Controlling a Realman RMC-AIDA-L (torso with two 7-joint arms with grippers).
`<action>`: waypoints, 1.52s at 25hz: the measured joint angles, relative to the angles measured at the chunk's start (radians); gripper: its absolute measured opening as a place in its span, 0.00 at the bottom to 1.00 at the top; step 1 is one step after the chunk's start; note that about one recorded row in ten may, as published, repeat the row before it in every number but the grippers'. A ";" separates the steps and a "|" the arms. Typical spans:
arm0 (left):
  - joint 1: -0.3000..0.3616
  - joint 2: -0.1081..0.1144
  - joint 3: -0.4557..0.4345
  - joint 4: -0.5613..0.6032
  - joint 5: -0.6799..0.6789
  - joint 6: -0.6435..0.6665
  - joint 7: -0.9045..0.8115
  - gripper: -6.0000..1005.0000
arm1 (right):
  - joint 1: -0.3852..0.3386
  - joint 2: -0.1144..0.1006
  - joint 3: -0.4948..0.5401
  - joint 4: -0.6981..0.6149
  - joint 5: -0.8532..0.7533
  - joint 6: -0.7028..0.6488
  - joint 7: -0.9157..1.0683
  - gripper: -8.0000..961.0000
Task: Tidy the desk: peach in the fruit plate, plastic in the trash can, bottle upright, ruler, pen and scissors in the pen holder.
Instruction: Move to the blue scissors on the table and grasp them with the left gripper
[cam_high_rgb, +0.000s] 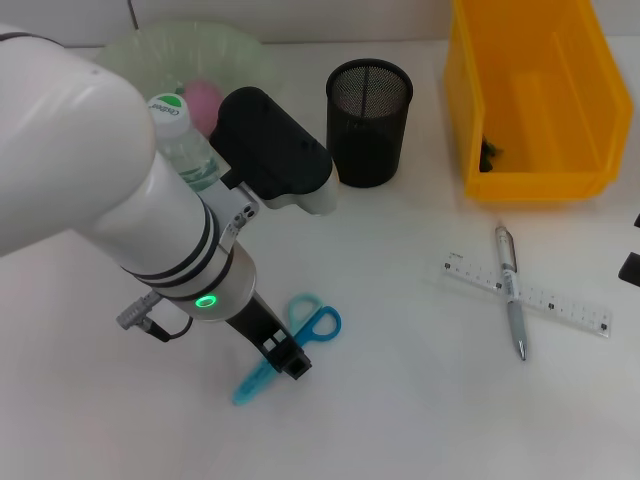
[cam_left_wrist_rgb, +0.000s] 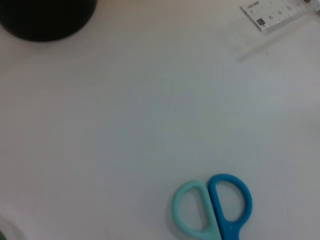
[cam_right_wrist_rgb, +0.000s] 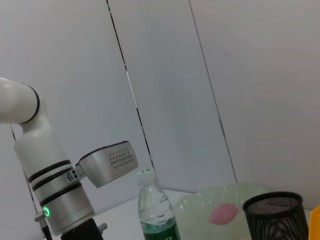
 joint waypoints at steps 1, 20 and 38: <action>0.000 0.000 0.000 0.000 0.000 0.000 0.000 0.60 | 0.000 0.000 0.000 0.000 0.000 0.000 0.000 0.77; -0.006 0.000 0.015 -0.001 -0.003 0.010 0.000 0.50 | 0.004 0.000 0.000 0.010 0.000 0.006 0.000 0.77; -0.023 0.000 0.019 -0.037 -0.003 0.000 0.000 0.45 | 0.011 -0.001 -0.002 0.023 0.001 0.024 -0.003 0.77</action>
